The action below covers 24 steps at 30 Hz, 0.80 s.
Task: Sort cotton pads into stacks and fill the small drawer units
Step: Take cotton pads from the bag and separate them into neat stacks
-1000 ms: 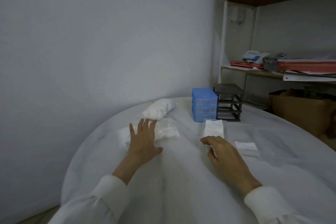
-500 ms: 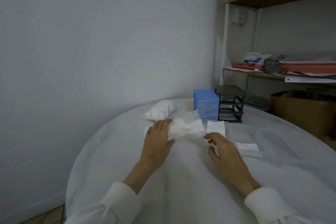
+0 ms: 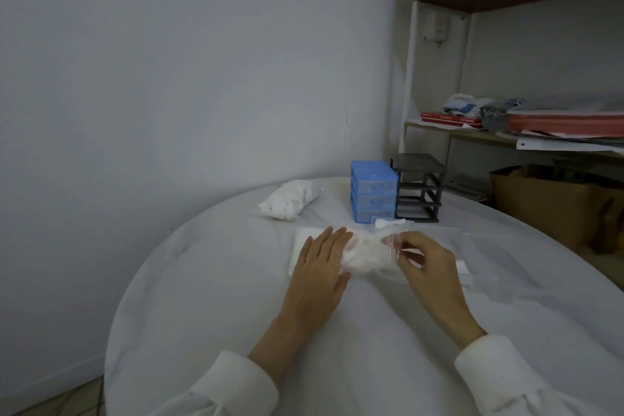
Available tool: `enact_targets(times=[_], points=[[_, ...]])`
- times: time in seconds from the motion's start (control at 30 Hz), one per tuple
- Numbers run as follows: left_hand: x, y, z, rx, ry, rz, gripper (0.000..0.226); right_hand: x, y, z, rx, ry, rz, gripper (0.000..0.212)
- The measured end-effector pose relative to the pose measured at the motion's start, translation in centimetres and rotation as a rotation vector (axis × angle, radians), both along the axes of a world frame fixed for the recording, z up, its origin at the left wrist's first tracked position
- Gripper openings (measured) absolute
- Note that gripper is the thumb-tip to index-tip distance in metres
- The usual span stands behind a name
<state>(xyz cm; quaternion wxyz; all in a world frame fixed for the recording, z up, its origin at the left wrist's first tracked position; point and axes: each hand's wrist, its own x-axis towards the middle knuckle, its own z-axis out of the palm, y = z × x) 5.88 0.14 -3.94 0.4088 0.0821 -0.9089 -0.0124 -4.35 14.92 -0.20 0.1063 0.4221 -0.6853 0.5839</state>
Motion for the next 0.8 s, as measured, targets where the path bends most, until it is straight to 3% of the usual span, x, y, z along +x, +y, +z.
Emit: enact_targets(times=[0.13, 0.23, 0.43, 0.63, 0.7, 0.8], points=[[0.1, -0.5, -0.1, 0.041, -0.018, 0.009, 0.092, 0.2, 0.1, 0.2, -0.025, -0.047, 0.115, 0.038], [0.2, -0.9, -0.3, 0.079, -0.025, 0.117, 0.098, 0.2, 0.2, 0.0, 0.013, -0.061, 0.140, 0.038], [0.3, -1.3, -0.4, 0.139, 0.077, 0.134, 0.080, 0.3, 0.2, -0.2, 0.126, -0.061, 0.114, 0.038], [0.0, -1.4, -0.3, 0.092, 0.158, 0.100, 0.064, 0.8, -0.1, -0.8, 0.404, -0.106, 0.235, 0.059], [0.1, -1.6, -0.2, 0.088, 0.171, 0.078, 0.056, 0.8, -0.2, -1.1, 0.427, -0.059, 0.225, 0.066], [0.3, -1.7, -0.2, 0.078, 0.169, 0.031, 0.051, 0.5, -0.3, -1.5, 0.436, 0.093, 0.169, 0.059]])
